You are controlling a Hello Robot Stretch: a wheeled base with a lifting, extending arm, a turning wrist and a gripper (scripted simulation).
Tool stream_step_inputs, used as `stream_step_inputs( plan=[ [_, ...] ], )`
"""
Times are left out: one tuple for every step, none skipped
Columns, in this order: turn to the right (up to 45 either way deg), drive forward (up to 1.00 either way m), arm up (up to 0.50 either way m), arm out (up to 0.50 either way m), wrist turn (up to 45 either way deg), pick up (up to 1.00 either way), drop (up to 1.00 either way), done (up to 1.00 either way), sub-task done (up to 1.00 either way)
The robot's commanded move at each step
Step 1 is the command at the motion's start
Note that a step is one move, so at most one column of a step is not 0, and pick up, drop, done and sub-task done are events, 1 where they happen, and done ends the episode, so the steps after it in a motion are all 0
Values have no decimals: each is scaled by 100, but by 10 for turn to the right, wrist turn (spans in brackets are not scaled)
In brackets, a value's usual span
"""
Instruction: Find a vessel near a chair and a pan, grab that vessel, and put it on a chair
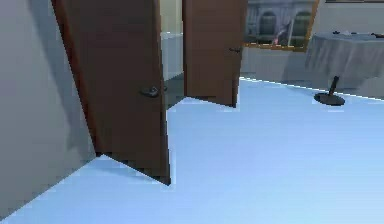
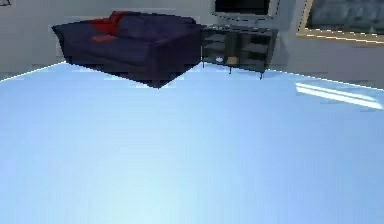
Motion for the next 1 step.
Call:
stream_step_inputs(
  plan=[
    [450,0,0,0,0,0,0,0,0]
  ],
)
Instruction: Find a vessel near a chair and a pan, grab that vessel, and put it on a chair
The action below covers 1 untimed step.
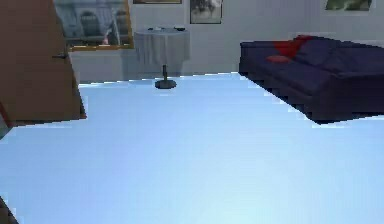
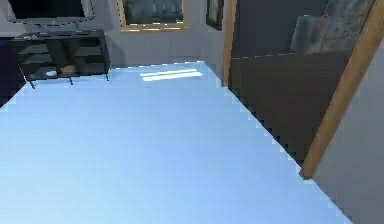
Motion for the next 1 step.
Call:
stream_step_inputs(
  plan=[
    [450,0,0,0,0,0,0,0,0]
  ],
)
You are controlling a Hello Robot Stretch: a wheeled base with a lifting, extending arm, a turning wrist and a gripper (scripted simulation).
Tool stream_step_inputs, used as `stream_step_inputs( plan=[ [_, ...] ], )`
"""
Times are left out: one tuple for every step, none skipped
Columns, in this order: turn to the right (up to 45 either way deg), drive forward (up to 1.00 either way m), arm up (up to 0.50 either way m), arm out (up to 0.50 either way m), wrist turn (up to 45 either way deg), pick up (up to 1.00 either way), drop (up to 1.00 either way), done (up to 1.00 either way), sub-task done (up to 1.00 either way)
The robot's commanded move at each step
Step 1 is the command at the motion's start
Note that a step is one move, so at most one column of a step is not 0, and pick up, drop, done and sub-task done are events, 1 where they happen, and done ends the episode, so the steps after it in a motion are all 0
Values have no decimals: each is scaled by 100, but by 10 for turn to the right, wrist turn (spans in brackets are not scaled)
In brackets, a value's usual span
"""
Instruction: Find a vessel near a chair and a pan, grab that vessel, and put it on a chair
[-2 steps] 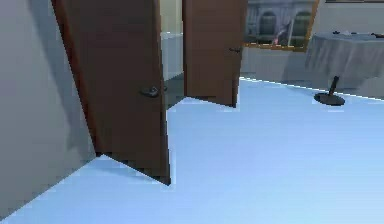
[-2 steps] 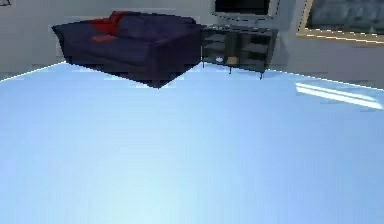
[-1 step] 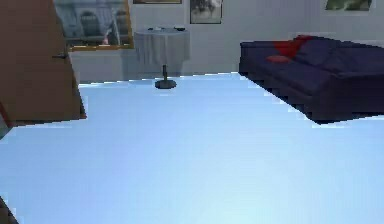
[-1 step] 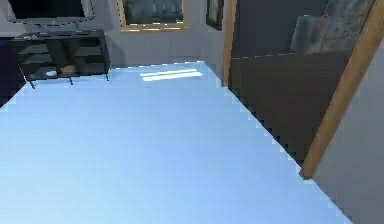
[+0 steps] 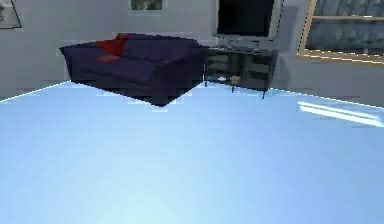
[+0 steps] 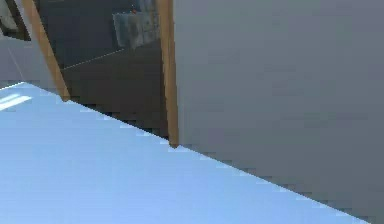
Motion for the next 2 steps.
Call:
stream_step_inputs(
  plan=[
    [450,0,0,0,0,0,0,0,0],
    [120,0,0,0,0,0,0,0,0]
  ],
)
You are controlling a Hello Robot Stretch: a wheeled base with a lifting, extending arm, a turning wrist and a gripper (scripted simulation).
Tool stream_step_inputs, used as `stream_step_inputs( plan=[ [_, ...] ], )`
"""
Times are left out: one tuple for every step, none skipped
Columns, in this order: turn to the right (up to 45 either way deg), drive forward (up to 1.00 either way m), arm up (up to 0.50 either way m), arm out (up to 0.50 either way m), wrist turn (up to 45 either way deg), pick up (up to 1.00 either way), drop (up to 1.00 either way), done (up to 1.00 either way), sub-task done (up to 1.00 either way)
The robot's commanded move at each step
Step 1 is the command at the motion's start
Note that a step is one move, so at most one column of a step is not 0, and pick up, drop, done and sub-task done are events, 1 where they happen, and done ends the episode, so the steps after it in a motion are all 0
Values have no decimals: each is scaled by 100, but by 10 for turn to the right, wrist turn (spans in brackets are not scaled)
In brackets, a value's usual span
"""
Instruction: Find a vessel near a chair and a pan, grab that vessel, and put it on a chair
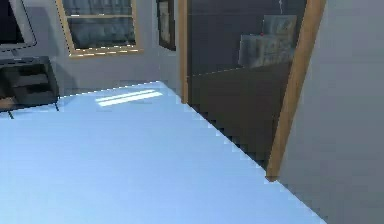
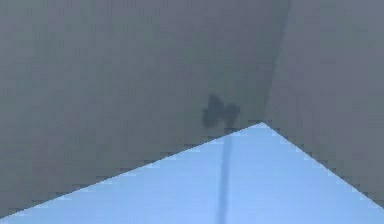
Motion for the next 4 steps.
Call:
stream_step_inputs(
  plan=[
    [0,100,0,0,0,0,0,0,0],
    [0,40,0,0,0,0,0,0,0],
    [150,0,0,0,0,0,0,0,0],
    [0,50,0,0,0,0,0,0,0]
  ],
)
